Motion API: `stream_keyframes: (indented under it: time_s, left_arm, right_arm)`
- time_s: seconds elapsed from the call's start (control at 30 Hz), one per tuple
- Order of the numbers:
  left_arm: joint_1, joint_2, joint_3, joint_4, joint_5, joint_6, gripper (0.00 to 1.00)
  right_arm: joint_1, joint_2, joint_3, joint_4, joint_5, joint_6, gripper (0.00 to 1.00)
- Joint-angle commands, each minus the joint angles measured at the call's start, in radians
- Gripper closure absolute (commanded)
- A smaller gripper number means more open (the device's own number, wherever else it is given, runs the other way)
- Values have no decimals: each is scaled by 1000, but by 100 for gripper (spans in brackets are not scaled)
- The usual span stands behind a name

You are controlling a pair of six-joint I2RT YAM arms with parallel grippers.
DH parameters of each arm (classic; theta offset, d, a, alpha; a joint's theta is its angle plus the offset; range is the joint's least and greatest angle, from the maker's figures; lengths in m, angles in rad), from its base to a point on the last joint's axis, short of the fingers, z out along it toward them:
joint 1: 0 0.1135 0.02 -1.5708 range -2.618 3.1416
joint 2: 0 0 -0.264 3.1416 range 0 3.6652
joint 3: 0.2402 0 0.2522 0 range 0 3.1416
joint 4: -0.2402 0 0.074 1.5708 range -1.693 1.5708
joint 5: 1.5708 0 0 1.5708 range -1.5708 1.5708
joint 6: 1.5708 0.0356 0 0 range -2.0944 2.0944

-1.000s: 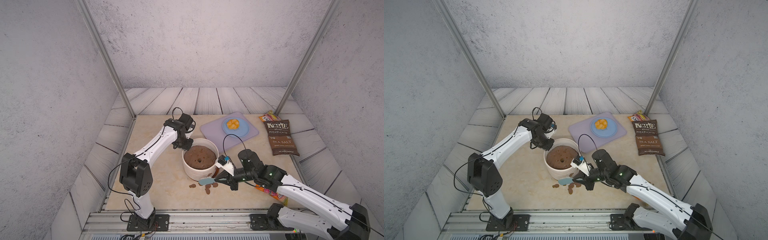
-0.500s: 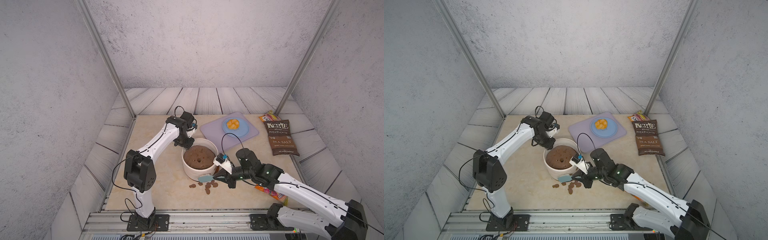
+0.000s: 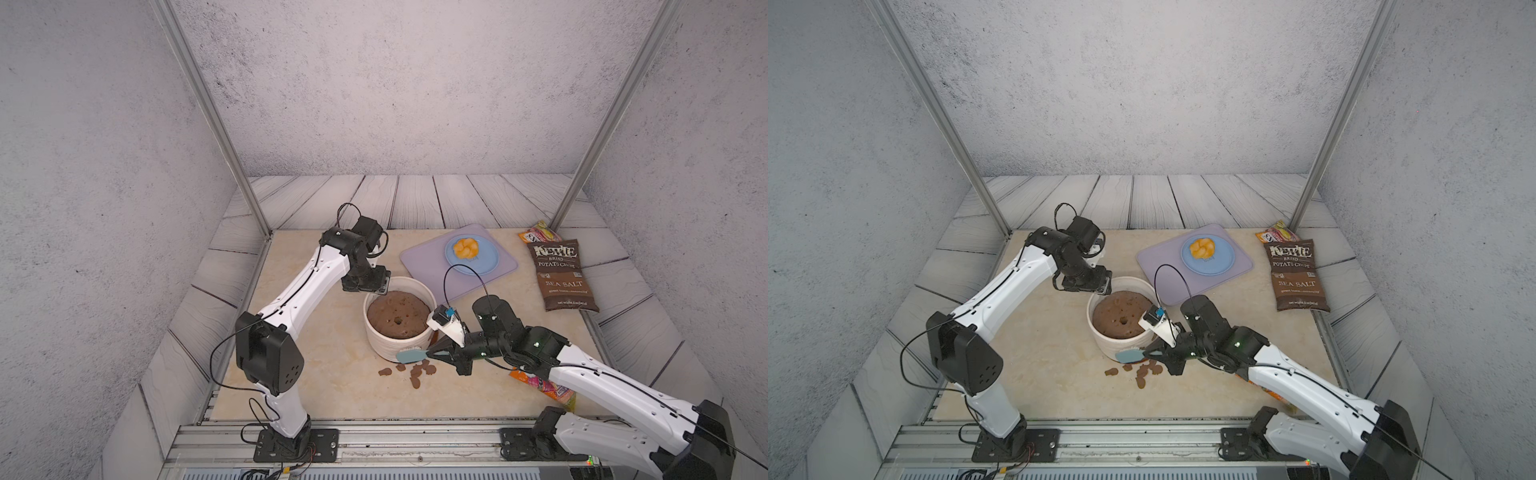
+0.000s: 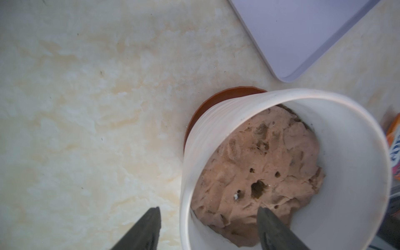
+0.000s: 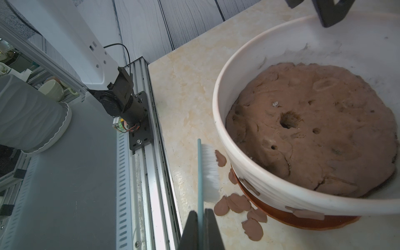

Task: Scrub the dried mud off the ceramic pot
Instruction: Rotate the pot on the tray.

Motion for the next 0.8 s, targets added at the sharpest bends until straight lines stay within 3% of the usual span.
stream_keyframes:
  time_s: [0.0,0.13,0.23,0.43,0.6,0.77]
  left_arm:
    - [1,-81,-64,30,32,-272,23]
    - [-27,-191,-188,99,40,-502,21]
    - [-76,-238,-245,90,-15,-631,19]
    - [-182,-232,-316,5,-59,-871,21]
    - [-236,-211,-331,-15,-85,-964,27]
    - [-258,-185,-327,-28,-100,-1002,44]
  right_arm:
    - [-6,-24,33,-16,27,-12,100]
    - [-11,-34,34,-32,39,-18,100]
    - [-17,-39,33,-45,40,-23,100]
    - [-28,-42,30,-49,41,-34,100]
    - [-34,-44,22,-44,43,-38,100]
    - [-37,-57,2,-31,47,-30,100]
